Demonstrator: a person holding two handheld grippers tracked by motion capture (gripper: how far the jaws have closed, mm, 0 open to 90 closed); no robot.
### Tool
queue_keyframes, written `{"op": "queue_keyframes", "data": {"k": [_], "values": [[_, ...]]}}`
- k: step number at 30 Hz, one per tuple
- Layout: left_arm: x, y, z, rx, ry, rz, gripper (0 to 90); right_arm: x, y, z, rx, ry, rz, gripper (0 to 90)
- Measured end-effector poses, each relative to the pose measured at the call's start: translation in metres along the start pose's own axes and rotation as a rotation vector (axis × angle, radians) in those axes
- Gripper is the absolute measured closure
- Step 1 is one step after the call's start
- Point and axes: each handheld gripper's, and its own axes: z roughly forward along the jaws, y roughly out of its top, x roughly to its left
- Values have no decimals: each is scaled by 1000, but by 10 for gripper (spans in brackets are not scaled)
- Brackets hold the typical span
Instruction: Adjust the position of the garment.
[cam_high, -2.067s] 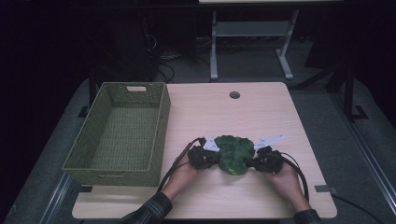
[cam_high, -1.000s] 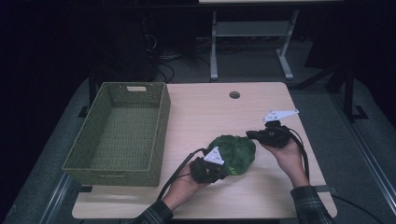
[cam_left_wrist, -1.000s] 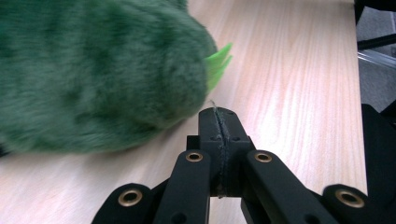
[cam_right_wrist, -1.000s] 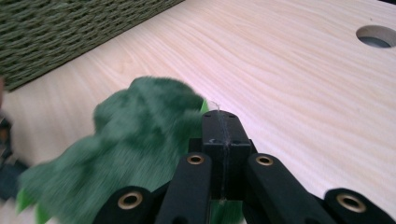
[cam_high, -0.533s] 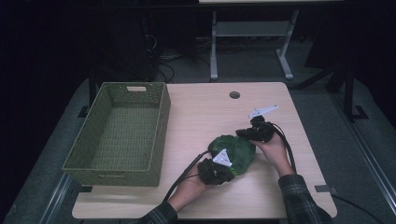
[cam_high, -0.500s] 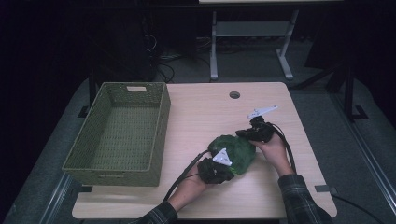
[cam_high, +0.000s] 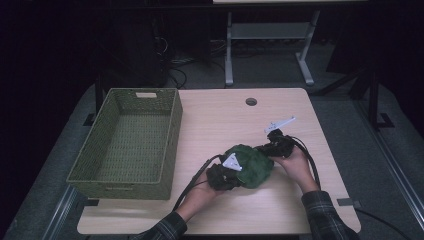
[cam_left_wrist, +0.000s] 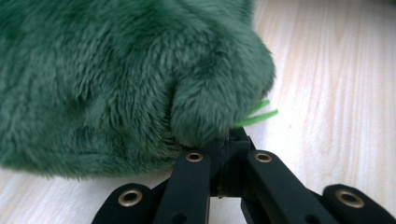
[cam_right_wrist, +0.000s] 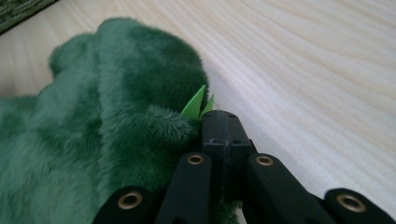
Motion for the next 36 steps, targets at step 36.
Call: {"op": "queue_keyframes", "data": {"k": [36], "values": [[26, -22, -44, 20, 51, 12, 642, 39, -74, -52, -124, -121, 18, 544]]}}
